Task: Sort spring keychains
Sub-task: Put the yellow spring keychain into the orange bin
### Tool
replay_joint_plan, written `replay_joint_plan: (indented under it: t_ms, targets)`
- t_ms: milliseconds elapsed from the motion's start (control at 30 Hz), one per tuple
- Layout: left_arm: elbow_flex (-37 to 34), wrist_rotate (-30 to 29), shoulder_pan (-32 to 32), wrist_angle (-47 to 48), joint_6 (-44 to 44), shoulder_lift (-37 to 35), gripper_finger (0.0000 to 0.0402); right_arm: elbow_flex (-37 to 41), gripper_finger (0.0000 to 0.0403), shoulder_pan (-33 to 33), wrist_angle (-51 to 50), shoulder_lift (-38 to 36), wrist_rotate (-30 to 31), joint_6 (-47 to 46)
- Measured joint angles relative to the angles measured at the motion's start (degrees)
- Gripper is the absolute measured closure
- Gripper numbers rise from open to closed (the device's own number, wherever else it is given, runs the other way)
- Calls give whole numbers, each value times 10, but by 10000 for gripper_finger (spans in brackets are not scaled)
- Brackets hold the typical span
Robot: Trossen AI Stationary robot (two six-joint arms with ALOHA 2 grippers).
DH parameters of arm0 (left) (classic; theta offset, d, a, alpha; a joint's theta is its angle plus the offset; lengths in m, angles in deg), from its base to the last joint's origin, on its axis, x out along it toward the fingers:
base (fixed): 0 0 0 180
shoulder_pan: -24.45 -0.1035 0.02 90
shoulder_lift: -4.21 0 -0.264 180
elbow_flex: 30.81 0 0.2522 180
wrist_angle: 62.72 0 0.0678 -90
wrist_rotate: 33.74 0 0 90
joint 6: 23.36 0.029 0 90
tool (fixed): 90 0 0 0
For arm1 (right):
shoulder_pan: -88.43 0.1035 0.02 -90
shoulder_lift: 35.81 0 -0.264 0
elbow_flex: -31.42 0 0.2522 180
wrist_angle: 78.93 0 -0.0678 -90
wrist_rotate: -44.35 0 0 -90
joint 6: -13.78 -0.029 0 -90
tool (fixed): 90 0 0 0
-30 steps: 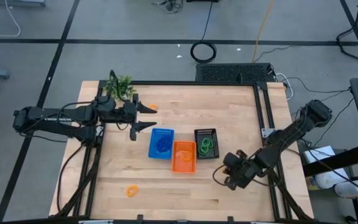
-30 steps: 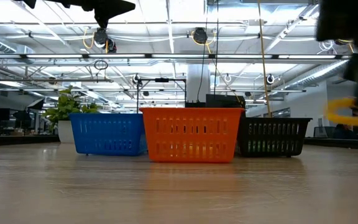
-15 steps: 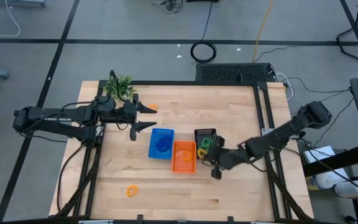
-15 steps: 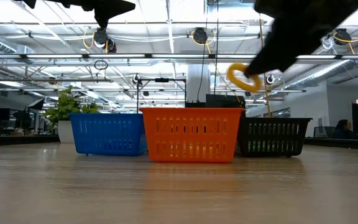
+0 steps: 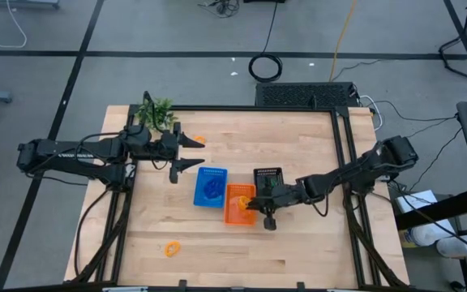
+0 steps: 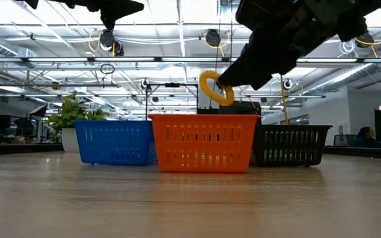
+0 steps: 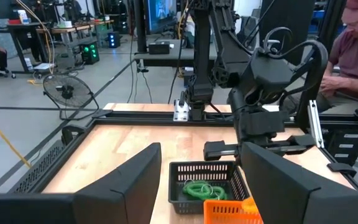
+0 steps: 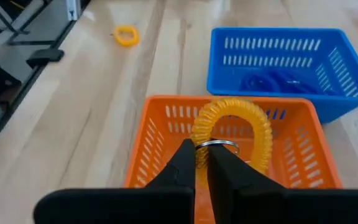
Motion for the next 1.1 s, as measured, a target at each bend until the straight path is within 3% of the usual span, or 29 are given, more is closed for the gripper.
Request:
replay_joint_plan:
  t_ms: [800,1100]
  targets:
    - [0,0,0,0,0,0,169,0,356,-4,14,0,0,-25]
    - [0,0,0,0,0,0,169,0,295,-5,15,0,6,-44]
